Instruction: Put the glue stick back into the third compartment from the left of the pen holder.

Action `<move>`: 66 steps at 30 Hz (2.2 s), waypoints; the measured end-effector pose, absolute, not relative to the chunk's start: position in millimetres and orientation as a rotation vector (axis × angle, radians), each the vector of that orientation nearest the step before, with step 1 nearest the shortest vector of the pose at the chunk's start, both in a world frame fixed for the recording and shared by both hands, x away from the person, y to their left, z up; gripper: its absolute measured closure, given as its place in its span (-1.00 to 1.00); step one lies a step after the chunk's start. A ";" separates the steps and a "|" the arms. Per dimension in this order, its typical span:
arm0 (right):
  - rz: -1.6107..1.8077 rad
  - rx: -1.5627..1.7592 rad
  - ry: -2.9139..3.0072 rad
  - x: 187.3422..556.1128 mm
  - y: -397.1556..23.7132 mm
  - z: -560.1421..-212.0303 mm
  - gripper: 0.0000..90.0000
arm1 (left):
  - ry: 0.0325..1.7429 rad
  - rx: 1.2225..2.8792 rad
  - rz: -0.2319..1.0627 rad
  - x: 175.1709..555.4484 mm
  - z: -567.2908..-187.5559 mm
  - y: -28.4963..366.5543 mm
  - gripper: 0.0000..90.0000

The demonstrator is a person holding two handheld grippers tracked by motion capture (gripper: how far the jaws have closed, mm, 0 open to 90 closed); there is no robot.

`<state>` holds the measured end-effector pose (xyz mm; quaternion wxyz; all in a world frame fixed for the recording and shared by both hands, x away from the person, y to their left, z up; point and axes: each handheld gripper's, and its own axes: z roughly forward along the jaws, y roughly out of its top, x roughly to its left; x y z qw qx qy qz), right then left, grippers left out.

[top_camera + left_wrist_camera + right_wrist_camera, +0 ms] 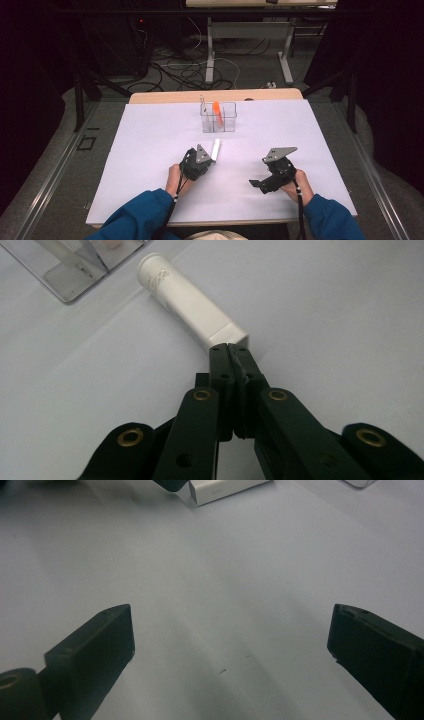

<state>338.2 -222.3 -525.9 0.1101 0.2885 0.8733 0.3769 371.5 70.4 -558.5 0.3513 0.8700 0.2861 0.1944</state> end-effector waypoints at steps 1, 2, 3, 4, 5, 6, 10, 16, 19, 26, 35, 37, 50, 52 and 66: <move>1.112 0.846 2.563 338.3 -222.1 -526.3 -0.91 | 0.740 2.251 0.502 371.6 -557.9 70.0 0.99; 1.108 0.847 2.566 338.2 -222.3 -526.0 -0.91 | 0.737 2.250 0.496 371.2 -557.2 69.9 0.99; 1.107 0.847 2.567 338.1 -222.3 -525.8 -0.91 | 0.739 2.244 0.506 370.2 -556.7 70.0 0.99; 1.107 0.847 2.566 338.0 -222.4 -525.8 -0.91 | 0.748 2.238 0.499 368.7 -555.5 70.1 0.99; 1.105 0.850 2.564 337.9 -222.7 -525.5 -0.91 | 0.748 2.232 0.506 368.3 -554.4 70.2 0.94; 1.113 0.849 2.557 338.0 -222.6 -525.9 -0.91 | 0.761 2.219 0.507 367.5 -552.8 69.9 0.86; 1.120 0.850 2.549 338.0 -222.4 -526.1 -0.91 | 0.828 2.174 0.524 367.4 -543.4 70.2 0.53; 1.110 0.851 2.555 337.8 -221.5 -526.0 -0.91 | 0.970 2.123 0.517 379.0 -532.6 68.0 0.15; 1.115 0.847 2.555 338.1 -221.6 -525.9 -0.91 | 1.001 2.107 0.493 386.5 -530.8 63.7 0.12; 1.120 0.853 2.553 338.3 -222.4 -526.1 -0.91 | 1.036 2.095 0.485 406.3 -531.4 48.9 0.10; 1.121 0.861 2.555 338.4 -222.8 -526.2 -0.91 | 1.119 2.092 0.472 426.0 -547.0 38.0 0.24; 1.118 0.860 2.554 338.4 -222.9 -526.2 -0.91 | 1.122 2.085 0.467 428.5 -550.4 36.5 0.25; 1.118 0.861 2.554 338.4 -223.0 -526.1 -0.91 | 1.147 2.107 0.448 434.4 -559.4 28.9 0.30; 1.118 0.861 2.554 338.3 -223.0 -526.1 -0.91 | 1.150 2.107 0.434 434.7 -561.1 29.3 0.32; 1.117 0.861 2.550 338.6 -223.5 -525.8 -0.90 | 1.132 2.070 0.403 434.3 -561.0 34.7 0.48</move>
